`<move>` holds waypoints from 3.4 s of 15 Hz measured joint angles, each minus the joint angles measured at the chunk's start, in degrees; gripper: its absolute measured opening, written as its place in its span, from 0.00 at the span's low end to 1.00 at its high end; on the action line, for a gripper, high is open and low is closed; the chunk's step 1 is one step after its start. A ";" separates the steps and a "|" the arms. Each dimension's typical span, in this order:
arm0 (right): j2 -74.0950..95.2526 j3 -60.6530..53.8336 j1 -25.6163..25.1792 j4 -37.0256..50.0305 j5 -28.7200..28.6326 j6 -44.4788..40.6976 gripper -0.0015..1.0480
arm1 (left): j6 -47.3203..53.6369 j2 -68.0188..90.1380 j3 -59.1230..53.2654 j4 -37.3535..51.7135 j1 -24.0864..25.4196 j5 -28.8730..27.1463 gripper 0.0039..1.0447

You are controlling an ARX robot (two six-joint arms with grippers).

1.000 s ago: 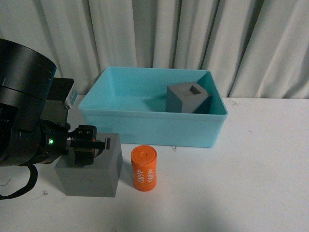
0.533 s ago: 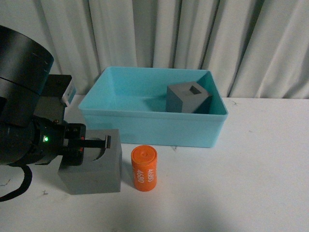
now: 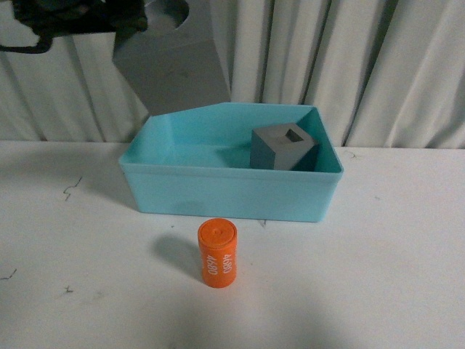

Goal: Place gray and orange parts in blue box

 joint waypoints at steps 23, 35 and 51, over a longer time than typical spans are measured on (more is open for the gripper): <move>0.00 0.00 0.00 0.00 0.00 0.00 0.94 | 7.98 29.44 17.03 2.43 2.29 -3.30 0.84; 0.02 0.00 0.26 -0.02 0.13 0.00 0.94 | 11.52 -65.68 -61.96 20.39 13.66 2.19 0.38; 0.00 0.00 0.26 0.02 0.04 0.00 0.94 | 13.88 -91.25 -65.35 -2.27 20.09 8.94 0.01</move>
